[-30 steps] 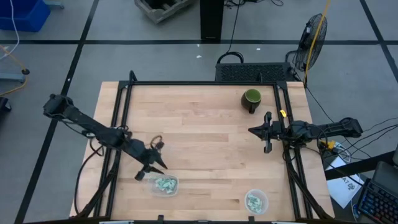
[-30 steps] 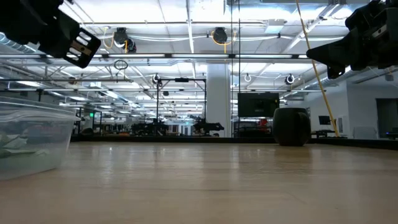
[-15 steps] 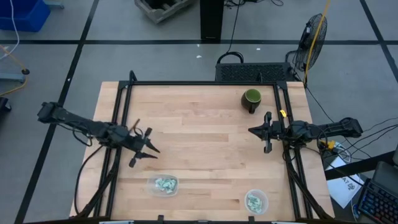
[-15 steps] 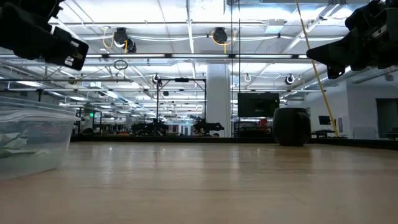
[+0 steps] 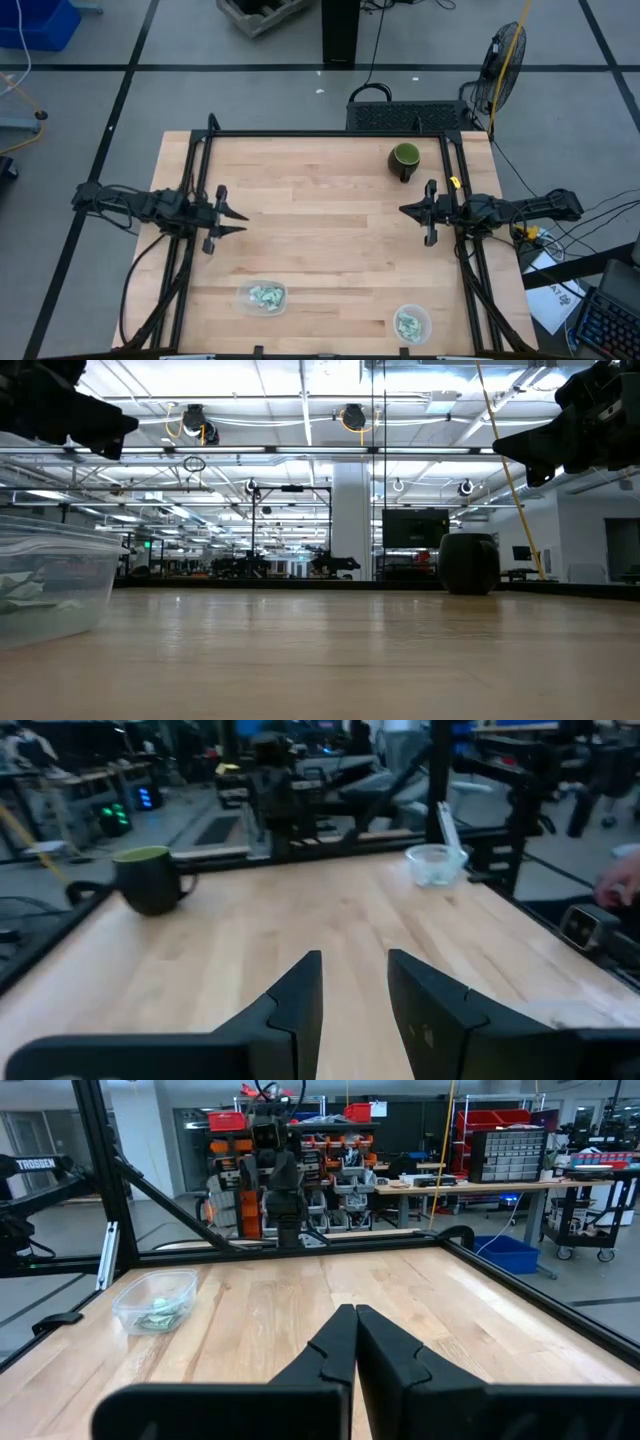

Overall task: Pick and place Stevia / Truvia into bins
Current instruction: Return to Home Position

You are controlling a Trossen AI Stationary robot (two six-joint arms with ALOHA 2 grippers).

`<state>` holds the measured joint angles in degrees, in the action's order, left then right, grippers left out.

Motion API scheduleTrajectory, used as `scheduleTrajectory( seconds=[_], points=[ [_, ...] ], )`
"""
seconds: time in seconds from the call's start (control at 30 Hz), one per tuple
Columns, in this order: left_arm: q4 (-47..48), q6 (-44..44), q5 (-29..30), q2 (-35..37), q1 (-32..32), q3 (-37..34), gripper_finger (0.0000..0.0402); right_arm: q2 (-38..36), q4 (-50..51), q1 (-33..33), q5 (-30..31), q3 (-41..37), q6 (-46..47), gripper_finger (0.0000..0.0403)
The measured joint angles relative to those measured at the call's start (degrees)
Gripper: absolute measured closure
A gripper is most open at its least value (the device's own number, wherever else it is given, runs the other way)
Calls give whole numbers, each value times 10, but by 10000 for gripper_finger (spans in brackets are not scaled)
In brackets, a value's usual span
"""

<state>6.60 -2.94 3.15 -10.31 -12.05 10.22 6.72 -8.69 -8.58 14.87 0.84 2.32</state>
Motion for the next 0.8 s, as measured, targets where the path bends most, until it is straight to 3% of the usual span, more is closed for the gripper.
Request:
scheduleTrajectory(
  seconds=[0.33,0.6,0.8],
  points=[
    [13,1,73,101,0,-44,279,0,0,0,0,0,0,399],
    [-46,0,75,96,1,-80,279,0,0,0,0,0,0,399],
    [-64,-16,115,96,1,-84,279,0,0,0,0,0,0,398]
  ],
)
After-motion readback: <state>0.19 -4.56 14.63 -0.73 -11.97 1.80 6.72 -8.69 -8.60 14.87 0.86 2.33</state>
